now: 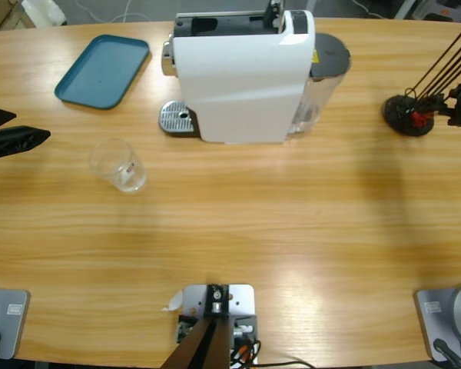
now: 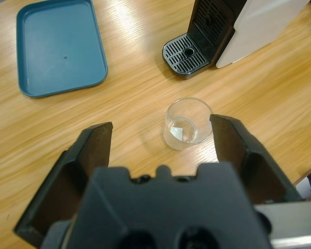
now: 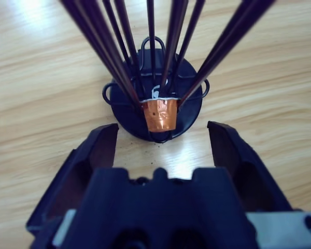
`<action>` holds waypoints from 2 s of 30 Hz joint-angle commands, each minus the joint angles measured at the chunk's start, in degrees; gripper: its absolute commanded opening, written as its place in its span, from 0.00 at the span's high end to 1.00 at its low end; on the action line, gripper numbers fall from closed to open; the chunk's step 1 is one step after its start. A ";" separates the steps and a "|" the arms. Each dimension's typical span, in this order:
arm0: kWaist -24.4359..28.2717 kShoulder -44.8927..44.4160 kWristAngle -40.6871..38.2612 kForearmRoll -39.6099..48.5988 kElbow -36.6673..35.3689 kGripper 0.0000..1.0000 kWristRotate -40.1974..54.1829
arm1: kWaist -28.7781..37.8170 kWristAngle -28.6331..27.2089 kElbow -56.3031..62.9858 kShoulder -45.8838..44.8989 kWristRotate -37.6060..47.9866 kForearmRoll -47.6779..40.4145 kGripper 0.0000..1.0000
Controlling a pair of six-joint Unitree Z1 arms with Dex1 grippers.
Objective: Pour coffee
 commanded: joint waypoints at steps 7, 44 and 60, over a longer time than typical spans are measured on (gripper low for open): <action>0.39 -0.91 -0.44 0.27 2.11 0.19 0.28 | 0.71 -0.77 2.43 2.97 1.00 -2.88 0.37; 0.39 -1.43 -0.44 0.27 2.20 0.19 0.28 | 0.71 -1.40 2.74 3.27 1.35 -3.07 1.00; 0.39 -1.43 -0.61 0.11 2.11 0.19 0.46 | 1.59 -3.02 0.65 -5.92 1.11 5.10 1.00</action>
